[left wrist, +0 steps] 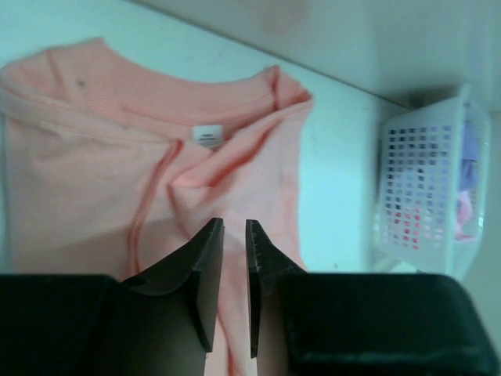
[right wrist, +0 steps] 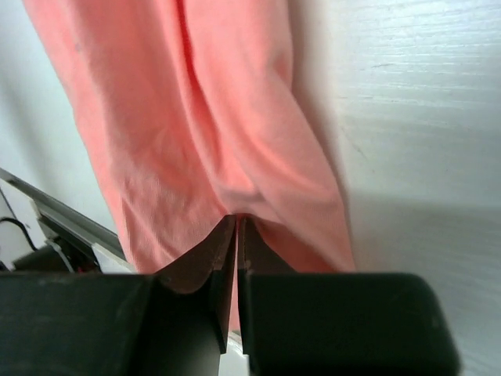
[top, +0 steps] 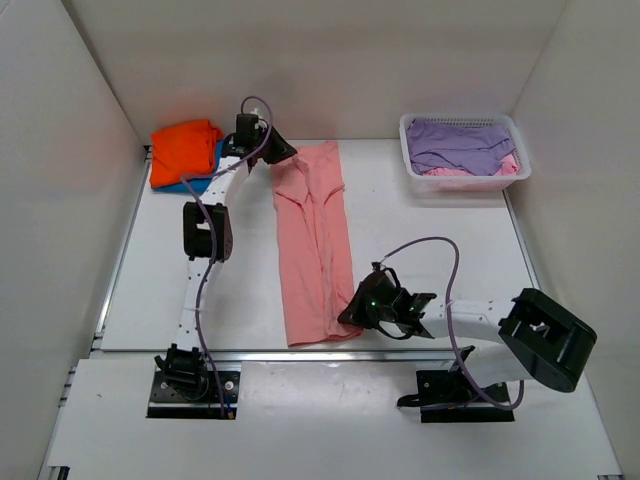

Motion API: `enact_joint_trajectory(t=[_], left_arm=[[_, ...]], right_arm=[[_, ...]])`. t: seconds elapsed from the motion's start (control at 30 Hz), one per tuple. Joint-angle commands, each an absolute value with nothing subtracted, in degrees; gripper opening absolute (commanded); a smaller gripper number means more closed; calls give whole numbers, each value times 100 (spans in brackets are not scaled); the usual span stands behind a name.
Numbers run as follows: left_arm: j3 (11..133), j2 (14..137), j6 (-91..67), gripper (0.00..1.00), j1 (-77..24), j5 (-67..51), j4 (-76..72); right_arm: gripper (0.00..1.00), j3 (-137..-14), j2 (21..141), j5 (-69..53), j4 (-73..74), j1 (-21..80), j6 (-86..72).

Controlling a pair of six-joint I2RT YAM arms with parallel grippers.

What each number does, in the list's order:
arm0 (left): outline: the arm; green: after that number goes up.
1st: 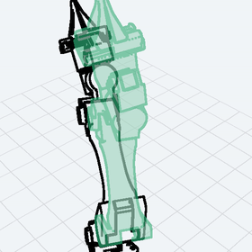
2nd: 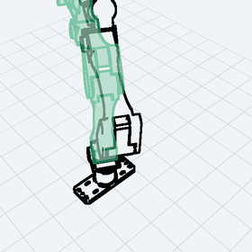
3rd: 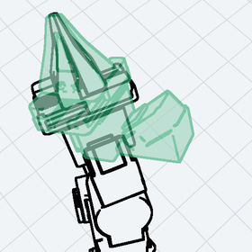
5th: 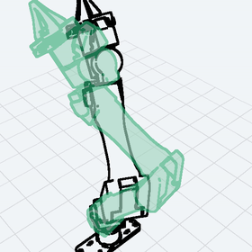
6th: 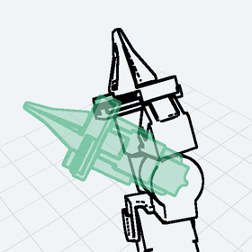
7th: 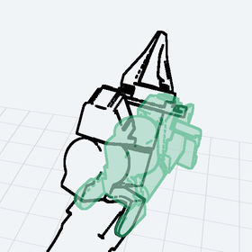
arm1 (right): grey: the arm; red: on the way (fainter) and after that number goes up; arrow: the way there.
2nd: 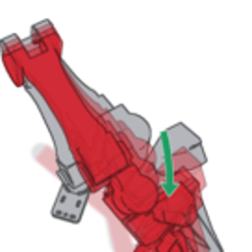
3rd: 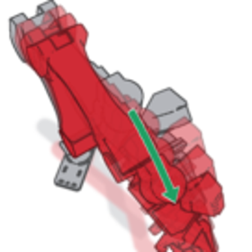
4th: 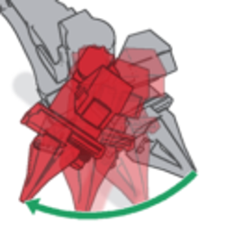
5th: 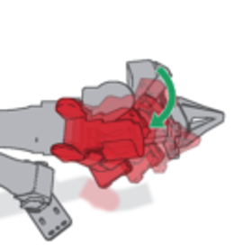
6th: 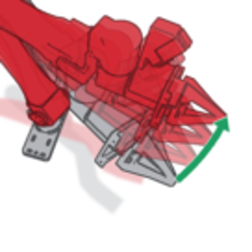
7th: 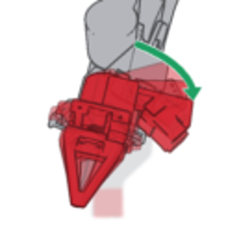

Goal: Fold and stack the t-shirts
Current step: Rotate the tshirt 90 degrees, then grab the bottom of the folded rectangular tshirt with both arms

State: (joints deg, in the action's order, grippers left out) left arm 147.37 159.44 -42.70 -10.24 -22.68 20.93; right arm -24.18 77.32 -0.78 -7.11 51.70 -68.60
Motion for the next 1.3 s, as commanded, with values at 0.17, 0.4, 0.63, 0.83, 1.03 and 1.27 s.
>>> enact_joint_trajectory(t=[0.17, 0.4, 0.63, 0.83, 1.03, 1.27], left_arm=[[13997, 13714, -2922, 39, -1449, -3234, 3714], [7757, 9595, -2521, 40, -2232, -2400, 2340], [4285, 7437, -2811, 50, -2970, -2242, 2294], [3087, 6346, -3093, 52, -3040, -1890, 2400], [2479, 6476, -3928, 53, -3620, -1934, 1389], [2496, 7189, -3956, 32, -4061, -1810, 1274]], right_arm=[[10, -2987, 7111, 509, -353, 5160, -4792], [47, -3024, 6408, -163, 614, 4150, -3965], [60, -2066, 5661, -1871, 975, 3042, -3788], [59, -1354, 5476, -2399, 590, 3172, -4130], [57, -1370, 6160, -2584, 79, 3559, -4456], [9, -1836, 7144, -2733, -132, 3876, -4281]])
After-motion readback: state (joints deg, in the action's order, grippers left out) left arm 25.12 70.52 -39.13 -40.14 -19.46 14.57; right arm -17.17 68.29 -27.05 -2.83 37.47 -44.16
